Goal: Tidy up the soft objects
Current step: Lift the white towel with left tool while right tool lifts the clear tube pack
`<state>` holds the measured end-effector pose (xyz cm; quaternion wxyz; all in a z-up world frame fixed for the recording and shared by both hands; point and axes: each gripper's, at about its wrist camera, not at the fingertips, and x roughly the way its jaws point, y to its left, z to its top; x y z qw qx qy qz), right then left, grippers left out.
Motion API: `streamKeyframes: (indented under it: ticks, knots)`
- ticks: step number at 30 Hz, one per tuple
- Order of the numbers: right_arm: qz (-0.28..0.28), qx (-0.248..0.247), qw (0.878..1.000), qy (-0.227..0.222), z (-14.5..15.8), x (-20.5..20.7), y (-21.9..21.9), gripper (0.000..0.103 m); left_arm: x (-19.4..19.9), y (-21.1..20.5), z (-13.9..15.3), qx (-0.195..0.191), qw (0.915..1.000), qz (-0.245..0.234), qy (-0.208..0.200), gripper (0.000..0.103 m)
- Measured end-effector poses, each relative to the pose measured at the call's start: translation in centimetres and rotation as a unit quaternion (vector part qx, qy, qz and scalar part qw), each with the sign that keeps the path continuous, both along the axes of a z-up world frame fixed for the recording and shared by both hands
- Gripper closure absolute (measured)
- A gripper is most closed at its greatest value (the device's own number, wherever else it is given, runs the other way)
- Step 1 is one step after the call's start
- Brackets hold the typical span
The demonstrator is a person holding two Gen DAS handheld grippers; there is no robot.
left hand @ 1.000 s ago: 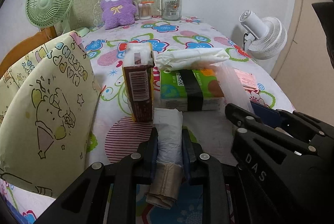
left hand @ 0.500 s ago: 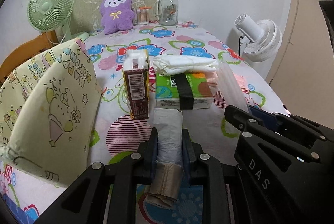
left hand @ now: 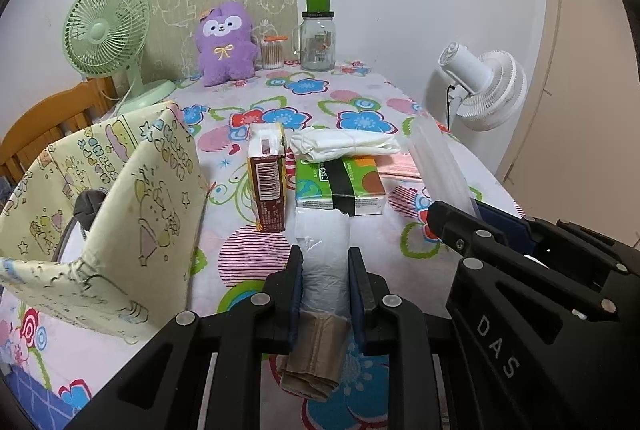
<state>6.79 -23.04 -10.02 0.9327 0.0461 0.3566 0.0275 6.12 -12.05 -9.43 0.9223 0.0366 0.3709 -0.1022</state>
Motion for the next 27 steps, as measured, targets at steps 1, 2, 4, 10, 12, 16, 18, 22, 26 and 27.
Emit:
streamKeyframes:
  ticks: [1, 2, 4, 10, 12, 16, 18, 22, 26, 27]
  knots:
    - [0.001, -0.001, 1.0, -0.003, 0.2, -0.3, 0.1, 0.082, -0.2, 0.1, 0.1, -0.001, 1.0, -0.001, -0.001, 0.084]
    - [0.001, -0.001, 1.0, -0.005, 0.4, -0.5, 0.2, 0.082, -0.5, 0.1, 0.3, -0.002, 1.0, -0.002, -0.002, 0.084]
    - [0.002, -0.002, 1.0, -0.01, 0.8, -0.9, 0.3, 0.082, -0.7, 0.2, 0.6, -0.002, 1.0, -0.001, -0.004, 0.084]
    - [0.003, -0.005, 1.0, -0.021, 2.0, -2.1, 0.8, 0.082, -1.4, 0.6, 1.6, -0.005, 0.9999, -0.002, -0.014, 0.084]
    - [0.002, -0.006, 1.0, -0.025, 2.5, -2.4, 1.0, 0.082, -1.7, 0.7, 2.0, -0.005, 0.9998, -0.002, -0.019, 0.084]
    - [0.001, -0.007, 0.999, -0.033, 3.2, -3.0, 1.2, 0.082, -2.3, 1.0, 2.8, -0.006, 0.9996, -0.002, -0.026, 0.084]
    - [0.001, -0.008, 0.999, -0.037, 3.6, -3.3, 1.3, 0.082, -2.5, 1.2, 3.2, -0.006, 0.9995, -0.003, -0.029, 0.084]
    - [-0.001, -0.009, 0.999, -0.043, 4.4, -3.8, 1.6, 0.082, -2.9, 1.5, 3.9, -0.006, 0.9993, -0.005, -0.037, 0.084]
    - [-0.003, -0.01, 0.999, -0.048, 5.2, -4.2, 1.8, 0.082, -3.2, 1.7, 4.8, -0.007, 0.999, -0.007, -0.044, 0.084]
    - [-0.004, -0.011, 0.999, -0.05, 5.5, -4.3, 1.9, 0.082, -3.3, 1.8, 5.1, -0.007, 0.9989, -0.008, -0.046, 0.084]
